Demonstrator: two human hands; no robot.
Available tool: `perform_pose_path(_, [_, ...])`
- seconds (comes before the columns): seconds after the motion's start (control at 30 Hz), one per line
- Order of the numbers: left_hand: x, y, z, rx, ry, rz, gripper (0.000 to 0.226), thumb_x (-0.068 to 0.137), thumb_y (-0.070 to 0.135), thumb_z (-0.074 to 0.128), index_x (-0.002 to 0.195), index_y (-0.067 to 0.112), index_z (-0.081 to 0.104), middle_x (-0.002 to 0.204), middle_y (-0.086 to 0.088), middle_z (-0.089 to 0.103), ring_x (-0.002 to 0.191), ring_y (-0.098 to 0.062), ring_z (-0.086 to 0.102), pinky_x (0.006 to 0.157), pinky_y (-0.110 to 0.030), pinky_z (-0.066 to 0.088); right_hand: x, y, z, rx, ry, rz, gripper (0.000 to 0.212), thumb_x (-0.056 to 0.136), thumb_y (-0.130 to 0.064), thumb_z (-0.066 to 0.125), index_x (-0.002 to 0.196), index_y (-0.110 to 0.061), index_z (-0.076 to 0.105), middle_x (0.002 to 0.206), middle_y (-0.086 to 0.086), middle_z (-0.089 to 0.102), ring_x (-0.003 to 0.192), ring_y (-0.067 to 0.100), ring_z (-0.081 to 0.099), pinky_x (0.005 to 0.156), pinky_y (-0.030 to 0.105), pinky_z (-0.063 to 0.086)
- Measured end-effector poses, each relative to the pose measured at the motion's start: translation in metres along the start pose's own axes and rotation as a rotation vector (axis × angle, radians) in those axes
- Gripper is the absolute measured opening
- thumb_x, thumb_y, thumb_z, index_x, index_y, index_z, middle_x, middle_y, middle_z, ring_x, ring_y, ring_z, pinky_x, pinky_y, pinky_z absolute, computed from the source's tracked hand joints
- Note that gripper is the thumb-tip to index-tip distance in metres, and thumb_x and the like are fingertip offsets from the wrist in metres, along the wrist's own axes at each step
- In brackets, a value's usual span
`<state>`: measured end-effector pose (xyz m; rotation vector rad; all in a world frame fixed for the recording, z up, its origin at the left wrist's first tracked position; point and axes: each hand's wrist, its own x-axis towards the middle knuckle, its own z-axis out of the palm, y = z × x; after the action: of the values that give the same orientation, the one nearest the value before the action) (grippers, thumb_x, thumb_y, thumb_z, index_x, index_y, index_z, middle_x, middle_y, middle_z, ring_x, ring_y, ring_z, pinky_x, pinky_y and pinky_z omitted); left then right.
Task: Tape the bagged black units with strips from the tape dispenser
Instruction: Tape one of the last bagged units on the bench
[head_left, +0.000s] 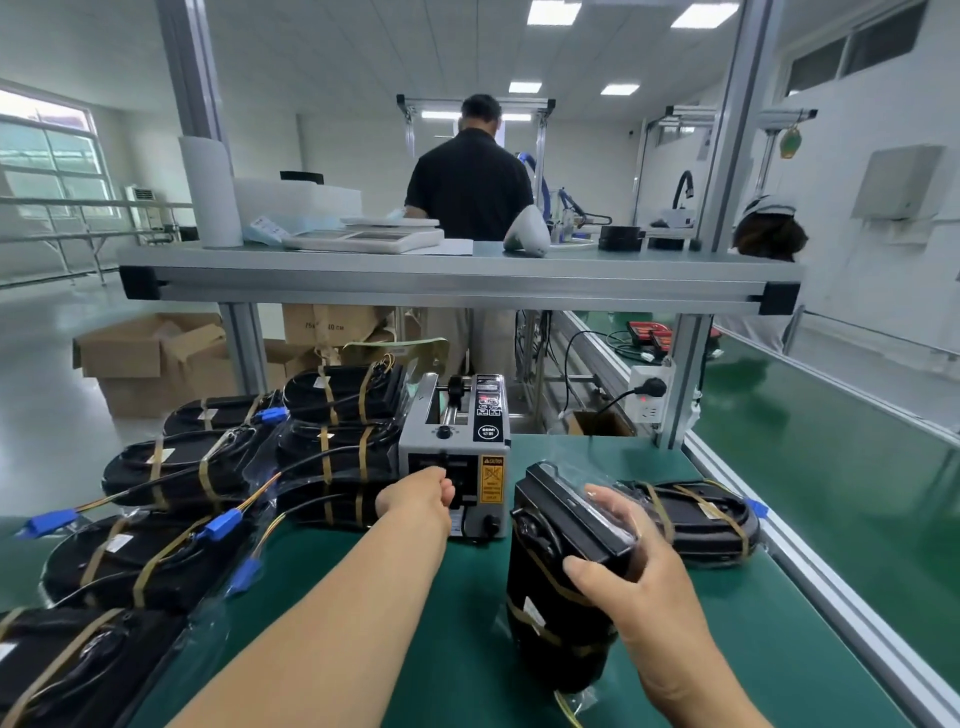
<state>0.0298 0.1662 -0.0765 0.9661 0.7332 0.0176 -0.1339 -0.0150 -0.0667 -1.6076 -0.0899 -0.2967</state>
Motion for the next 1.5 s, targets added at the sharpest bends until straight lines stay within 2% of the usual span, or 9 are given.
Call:
perform_pose_path(0.17, [-0.031,-0.004,-0.008,0.006,0.026,0.166,0.016,0.086,0.006,0.067,0.075,0.007,0.055,0.061,-0.003,0.054,0.049,-0.011,0.043,0.044,-0.021,0.034,-0.005,-0.001,0.002,0.055,0.062,-0.021,0.036,0.067,-0.033,0.072,0.103,-0.031,0.071,0.096,-0.024,0.074,0.090,-0.006,0.069,0.069,0.004,0.048])
perform_pose_path(0.33, [-0.110,-0.007,-0.052,0.222,-0.580,0.472,0.022,0.085,0.017,0.069,0.064,0.020,0.070,0.064,0.002,0.059,0.057,-0.008,0.051,0.056,-0.020,0.046,-0.009,0.007,0.008,0.048,0.137,-0.028,0.028,0.079,-0.041,0.056,0.101,-0.042,0.073,0.109,-0.016,0.073,0.105,0.002,0.066,0.091,0.025,0.048])
perform_pose_path(0.43, [-0.150,-0.009,-0.063,0.517,-0.757,0.592,0.011,0.071,0.030,0.074,0.068,0.019,0.072,0.068,0.001,0.062,0.064,-0.006,0.054,0.064,-0.015,0.047,-0.011,0.002,0.015,0.031,0.184,-0.069,0.030,0.086,-0.042,0.047,0.094,-0.040,0.076,0.101,-0.022,0.073,0.097,-0.005,0.065,0.078,0.010,0.046])
perform_pose_path(0.6, [-0.160,-0.010,-0.056,0.660,-0.703,0.631,0.024,0.066,0.036,0.074,0.072,0.013,0.073,0.078,-0.009,0.072,0.074,-0.014,0.065,0.081,-0.030,0.051,-0.017,0.000,0.025,0.021,0.213,-0.120,0.034,0.103,-0.024,0.045,0.091,-0.030,0.076,0.089,-0.018,0.073,0.080,-0.006,0.067,0.059,0.004,0.045])
perform_pose_path(0.77, [-0.150,-0.019,-0.055,0.614,-0.634,0.590,0.013,0.073,0.023,0.080,0.067,0.013,0.073,0.068,-0.003,0.069,0.066,-0.008,0.060,0.073,-0.028,0.045,-0.023,-0.002,0.024,0.064,0.186,-0.125,0.038,0.105,-0.011,0.041,0.094,-0.022,0.075,0.083,-0.019,0.071,0.068,-0.008,0.066,0.047,0.005,0.045])
perform_pose_path(0.93, [-0.146,-0.020,-0.054,0.617,-0.626,0.605,0.011,0.074,0.022,0.078,0.068,0.013,0.074,0.069,-0.005,0.072,0.065,-0.008,0.064,0.071,-0.024,0.046,-0.025,-0.003,0.024,0.053,0.170,-0.149,0.038,0.105,-0.009,0.040,0.095,-0.023,0.074,0.083,-0.024,0.071,0.073,-0.011,0.064,0.049,0.002,0.044])
perform_pose_path(1.17, [-0.144,-0.024,-0.052,0.614,-0.573,0.665,0.014,0.075,0.017,0.078,0.063,0.013,0.073,0.064,-0.007,0.071,0.059,-0.008,0.063,0.058,-0.014,0.049,-0.026,-0.003,0.028,0.019,0.172,-0.221,0.037,0.097,-0.027,0.037,0.098,-0.033,0.073,0.092,-0.029,0.070,0.087,-0.012,0.063,0.058,-0.001,0.044])
perform_pose_path(1.37, [-0.145,-0.026,-0.051,0.621,-0.532,0.708,0.016,0.076,0.015,0.078,0.061,0.016,0.073,0.060,-0.003,0.069,0.054,-0.006,0.060,0.053,-0.014,0.047,-0.026,-0.002,0.029,0.066,0.131,-0.194,0.036,0.097,-0.035,0.038,0.100,-0.041,0.074,0.095,-0.018,0.072,0.086,-0.002,0.066,0.056,0.006,0.049])
perform_pose_path(1.5, [-0.145,-0.029,-0.052,0.662,-0.501,0.750,0.013,0.073,0.023,0.081,0.064,0.020,0.073,0.059,-0.003,0.068,0.053,-0.007,0.058,0.054,-0.019,0.049,-0.027,-0.001,0.029,0.016,0.130,-0.205,0.037,0.093,-0.049,0.035,0.107,-0.048,0.069,0.102,-0.022,0.072,0.096,0.000,0.067,0.069,0.010,0.050])
